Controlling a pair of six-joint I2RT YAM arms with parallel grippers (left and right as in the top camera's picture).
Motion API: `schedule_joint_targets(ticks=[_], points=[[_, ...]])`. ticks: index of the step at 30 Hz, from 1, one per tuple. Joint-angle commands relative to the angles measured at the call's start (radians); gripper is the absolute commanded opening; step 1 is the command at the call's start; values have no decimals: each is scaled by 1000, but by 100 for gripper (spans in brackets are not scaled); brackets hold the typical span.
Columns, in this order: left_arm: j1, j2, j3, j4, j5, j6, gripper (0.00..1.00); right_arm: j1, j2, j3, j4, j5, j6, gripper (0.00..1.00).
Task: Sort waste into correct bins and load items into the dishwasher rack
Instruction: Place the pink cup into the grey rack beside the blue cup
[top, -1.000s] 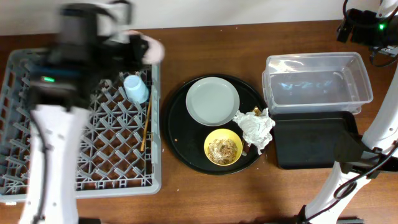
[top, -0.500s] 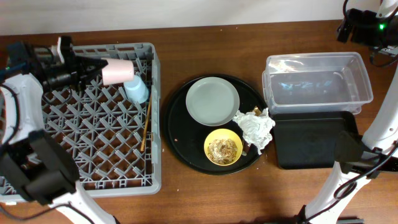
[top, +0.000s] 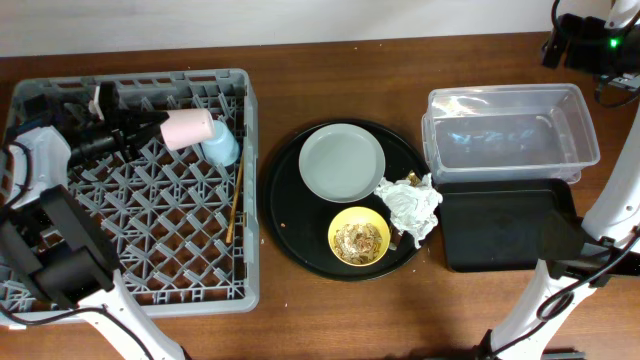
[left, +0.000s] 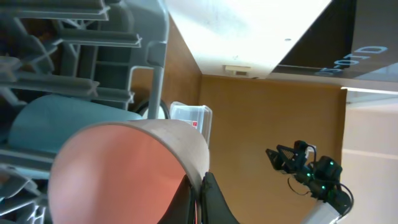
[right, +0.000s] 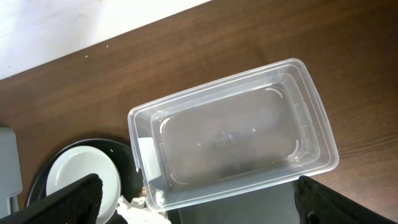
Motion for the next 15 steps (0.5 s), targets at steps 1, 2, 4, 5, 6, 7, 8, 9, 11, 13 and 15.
schedule_joint_targets(ticks=[1,2,4,5,6,7,8,9,11,13,15], points=[[16,46,-11,-25,-268,31,0,-1,-22,-1,-6,-5,10,99],[23,46,-11,-35,-307,31,0,-1,-22,-1,-6,-5,10,99],[34,46,-11,-51,-355,31,1,-1,-22,-1,-6,-5,10,99],[39,46,-11,-62,-374,31,4,-1,-22,-1,-6,-5,10,99],[40,46,-10,-70,-382,31,9,-1,-22,-1,-6,-5,10,99],[40,46,-10,-72,-383,31,13,-1,-22,-1,-6,-5,10,99],[40,46,-10,-75,-383,31,18,-1,-22,-1,-6,-5,10,99],[40,44,-6,-77,-384,31,21,-1,-22,-1,-6,-5,10,99],[41,42,10,-95,-401,31,26,-1,-22,-1,-6,-5,10,99],[40,36,45,-128,-433,31,29,-1,-22,-1,-6,-5,10,99],[40,14,116,-168,-482,31,34,-1,-22,-1,-6,-5,10,99]])
